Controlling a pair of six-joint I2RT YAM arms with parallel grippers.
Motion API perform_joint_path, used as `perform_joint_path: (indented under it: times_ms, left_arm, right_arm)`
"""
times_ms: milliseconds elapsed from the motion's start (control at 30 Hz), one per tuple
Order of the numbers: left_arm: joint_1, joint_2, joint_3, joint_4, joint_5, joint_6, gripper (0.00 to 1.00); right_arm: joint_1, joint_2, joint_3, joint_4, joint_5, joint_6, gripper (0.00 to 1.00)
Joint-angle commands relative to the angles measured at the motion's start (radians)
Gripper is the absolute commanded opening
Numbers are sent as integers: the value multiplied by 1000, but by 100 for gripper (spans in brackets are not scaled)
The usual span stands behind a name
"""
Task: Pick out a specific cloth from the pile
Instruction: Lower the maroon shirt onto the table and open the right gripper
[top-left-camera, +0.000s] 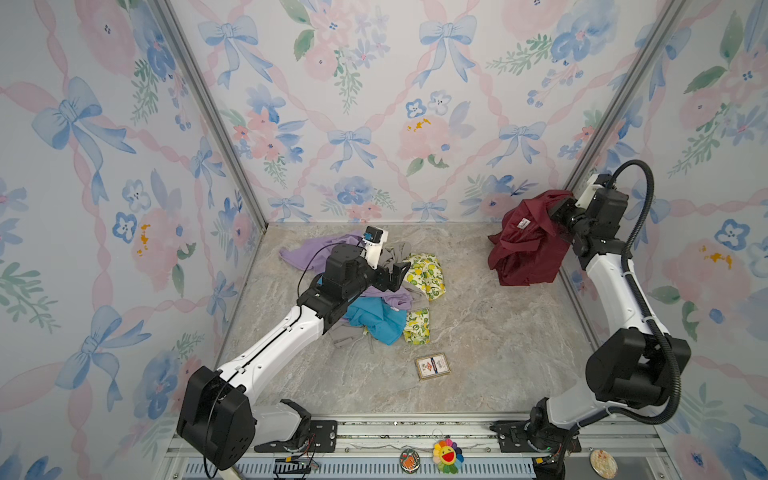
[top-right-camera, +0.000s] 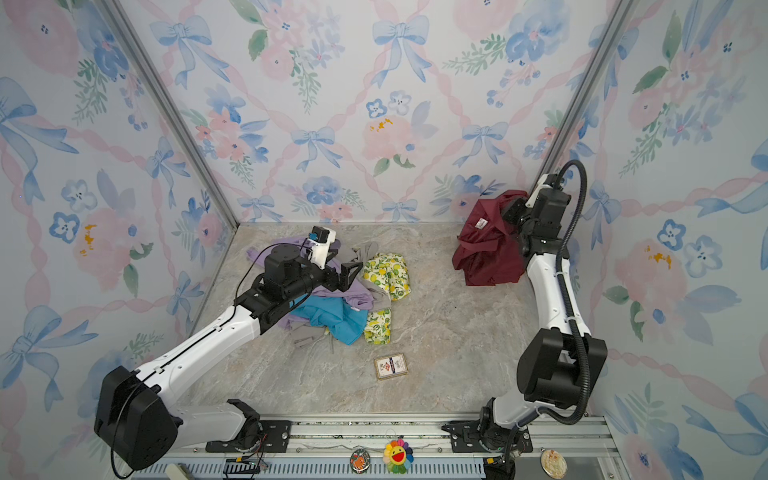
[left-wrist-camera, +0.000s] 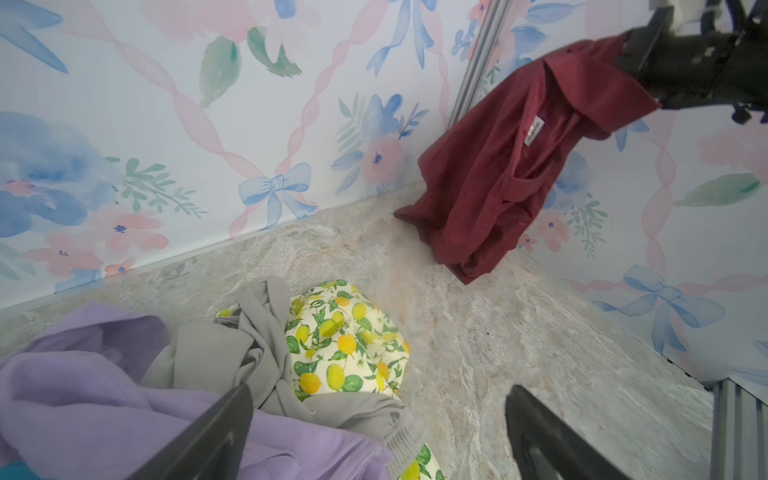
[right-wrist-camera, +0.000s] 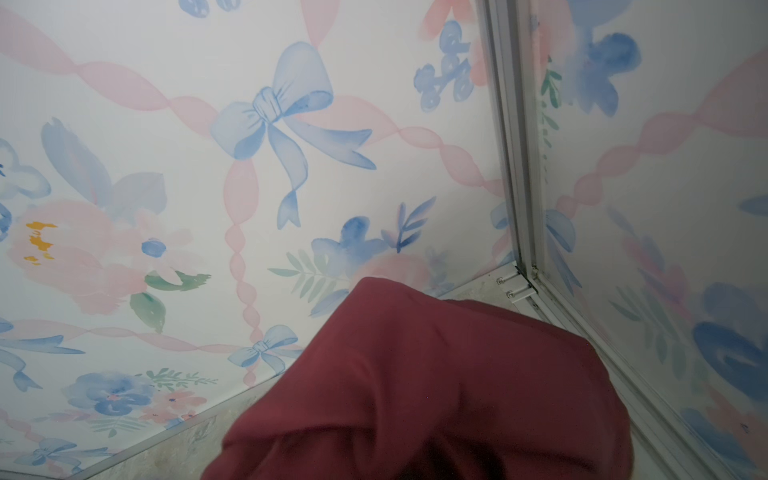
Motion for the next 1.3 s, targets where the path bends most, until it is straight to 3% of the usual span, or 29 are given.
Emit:
perform_joint_path:
  times_ms: [0, 267, 567, 800, 1033, 1267]
  left_arm:
    - [70, -24, -32, 85, 23, -47, 97]
    - [210, -21, -99, 175, -32, -95, 96]
    - [264, -57, -149, 230, -75, -85, 96]
    - [293, -57, -157, 226, -94, -73, 96]
    - [313, -30, -155, 227, -88, -76, 96]
    - [331, 0, -151, 231, -79, -83, 95]
  right_arm:
    - [38, -60, -122, 54, 95, -62, 0]
    - [106, -28, -272, -20, 177, -78, 0]
    - [130, 146, -221, -154, 175, -50, 0]
    - [142, 409, 18, -328, 142, -54, 0]
    - [155, 716, 432, -606, 143, -40, 0]
    - [165, 913, 730, -742, 188, -24, 0]
